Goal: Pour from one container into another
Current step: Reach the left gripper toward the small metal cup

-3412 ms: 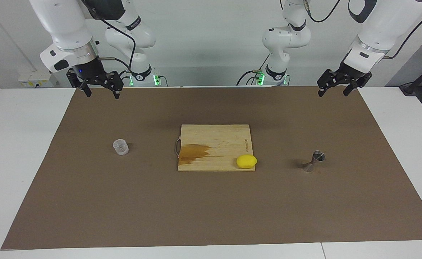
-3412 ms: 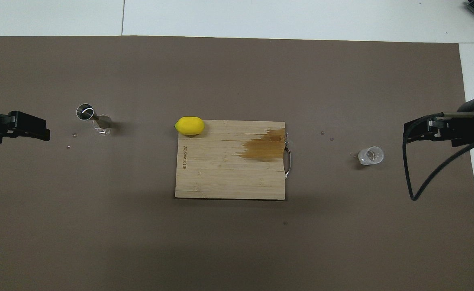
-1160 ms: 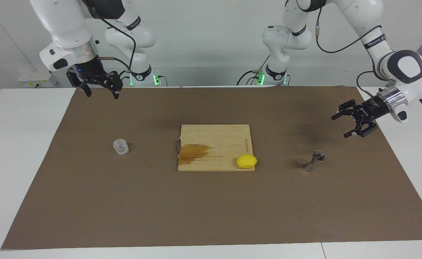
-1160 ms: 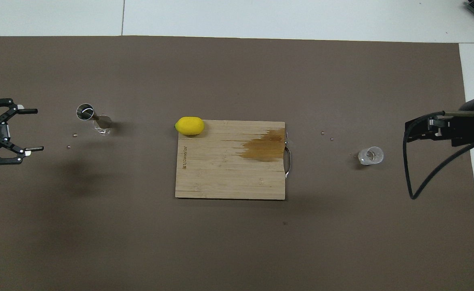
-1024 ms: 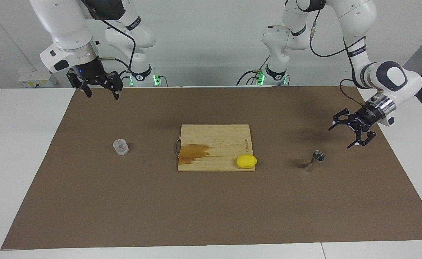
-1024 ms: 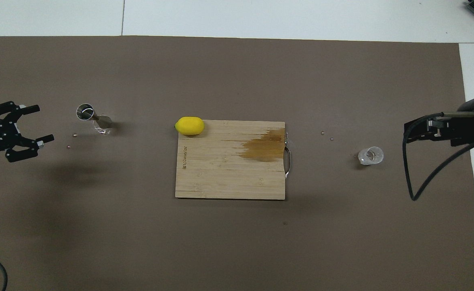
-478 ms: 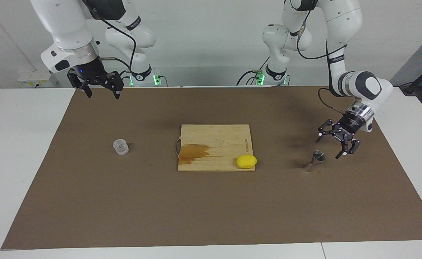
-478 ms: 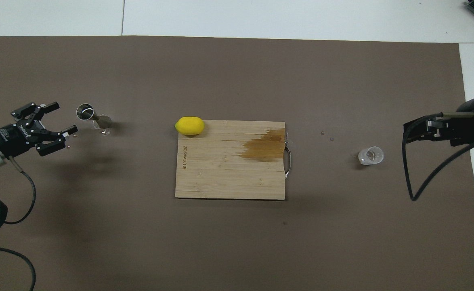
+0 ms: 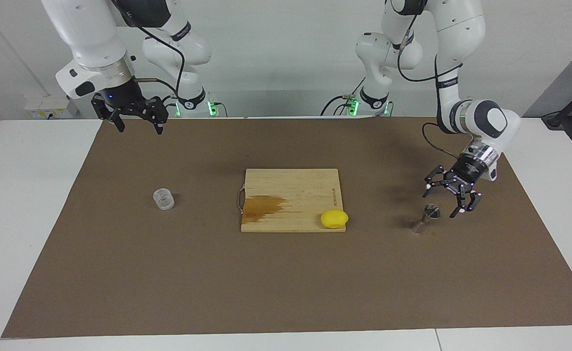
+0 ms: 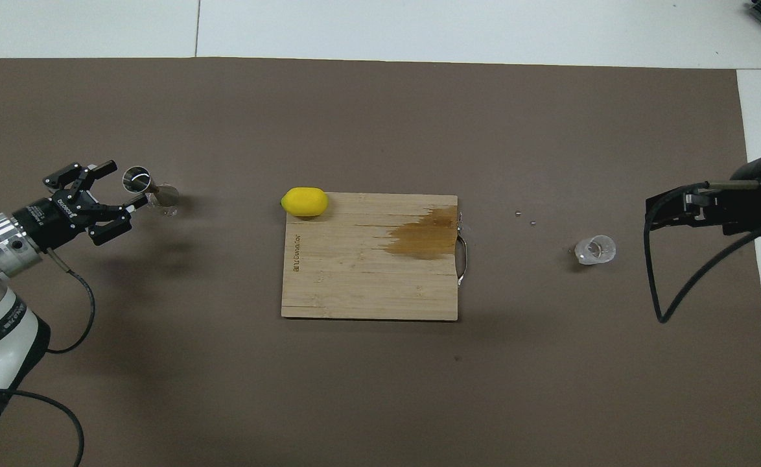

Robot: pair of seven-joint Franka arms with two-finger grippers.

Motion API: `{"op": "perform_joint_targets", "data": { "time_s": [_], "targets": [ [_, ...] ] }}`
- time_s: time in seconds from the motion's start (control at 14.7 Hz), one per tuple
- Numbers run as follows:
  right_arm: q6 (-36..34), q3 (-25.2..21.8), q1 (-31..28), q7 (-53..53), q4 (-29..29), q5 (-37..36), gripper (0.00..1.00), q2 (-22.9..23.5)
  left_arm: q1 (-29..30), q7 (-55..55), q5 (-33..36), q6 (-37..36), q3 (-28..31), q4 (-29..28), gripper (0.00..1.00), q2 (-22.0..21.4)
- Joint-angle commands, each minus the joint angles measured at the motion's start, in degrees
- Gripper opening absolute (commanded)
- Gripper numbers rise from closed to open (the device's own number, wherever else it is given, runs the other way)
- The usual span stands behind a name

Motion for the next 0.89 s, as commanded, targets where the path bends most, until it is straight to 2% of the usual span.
{"op": "perform_joint_targets", "data": {
  "time_s": [0.0,0.82],
  "targets": [
    [0.01,0.26,-0.05,-1.16,-0.53,-0.77,1.00,-0.38,-1.17,2.70,-1.86,1.36,0.67,-1.26,0.89,0.24],
    [0.01,0.35,-0.05,-0.46,-0.53,-0.77,1.00,-0.38,-1.78,3.85,-4.58,2.77,0.05,-1.35,0.74,0.33]
  ]
}}
